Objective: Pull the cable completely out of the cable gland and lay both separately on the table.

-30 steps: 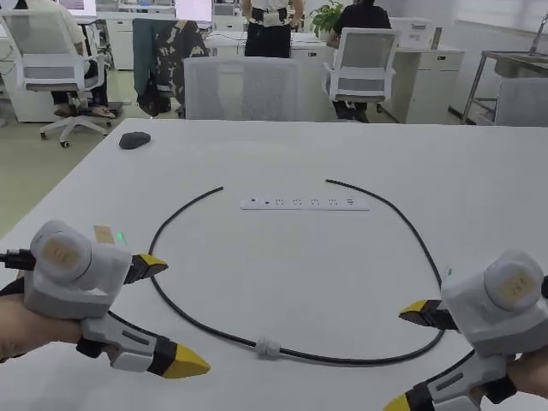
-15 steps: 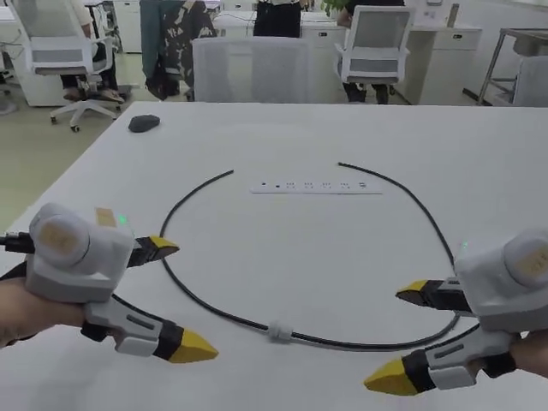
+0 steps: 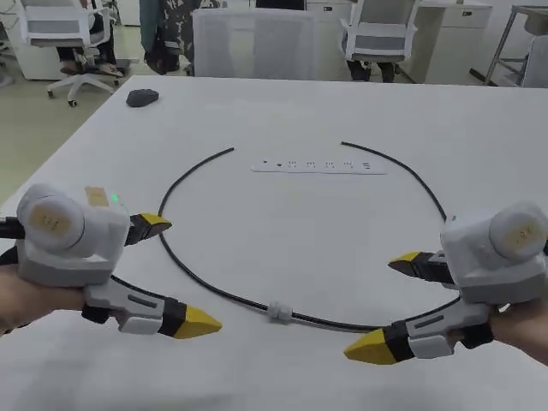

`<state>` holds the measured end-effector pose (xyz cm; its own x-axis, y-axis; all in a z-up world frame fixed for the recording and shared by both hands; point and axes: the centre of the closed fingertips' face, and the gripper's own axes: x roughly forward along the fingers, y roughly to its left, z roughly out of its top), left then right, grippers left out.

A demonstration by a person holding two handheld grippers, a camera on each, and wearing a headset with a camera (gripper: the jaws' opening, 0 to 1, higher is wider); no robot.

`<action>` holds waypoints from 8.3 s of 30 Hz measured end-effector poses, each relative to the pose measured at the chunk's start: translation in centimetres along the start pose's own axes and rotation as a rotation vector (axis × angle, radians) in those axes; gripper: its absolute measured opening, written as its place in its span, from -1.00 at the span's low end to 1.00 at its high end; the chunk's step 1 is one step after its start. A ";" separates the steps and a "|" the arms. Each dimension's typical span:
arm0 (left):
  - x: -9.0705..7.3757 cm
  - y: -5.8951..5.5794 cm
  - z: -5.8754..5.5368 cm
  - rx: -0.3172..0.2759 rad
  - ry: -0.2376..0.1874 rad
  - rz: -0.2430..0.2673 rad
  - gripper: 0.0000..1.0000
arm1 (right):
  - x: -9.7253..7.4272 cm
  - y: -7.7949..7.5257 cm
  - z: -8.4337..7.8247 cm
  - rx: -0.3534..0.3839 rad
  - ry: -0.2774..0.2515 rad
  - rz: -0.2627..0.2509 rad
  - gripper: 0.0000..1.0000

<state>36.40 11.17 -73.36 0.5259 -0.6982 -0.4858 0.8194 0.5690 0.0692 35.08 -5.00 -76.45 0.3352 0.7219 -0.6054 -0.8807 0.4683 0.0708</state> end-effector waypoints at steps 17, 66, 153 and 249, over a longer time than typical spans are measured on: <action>1.9 -2.3 -2.7 -0.202 0.031 -0.050 0.99 | 7.0 2.2 0.2 -0.100 0.055 0.098 -0.03; 1.9 -14.1 4.4 -0.092 -0.192 -0.449 -0.11 | -2.0 10.5 3.7 -0.358 0.015 0.353 -0.87; 0.2 -17.8 7.4 0.097 -0.371 -0.545 -0.72 | -5.6 12.6 3.8 0.306 -0.046 0.598 -0.84; 2.1 -13.5 4.9 -0.083 -0.205 -0.355 -0.72 | -3.9 6.6 0.2 -0.324 0.121 -0.002 -1.00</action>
<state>27.56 -0.12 -71.10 0.2551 -0.9248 -0.2824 0.9414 0.3042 -0.1457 28.03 -4.69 -73.47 0.3116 0.6469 -0.6960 -0.9472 0.2692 -0.1739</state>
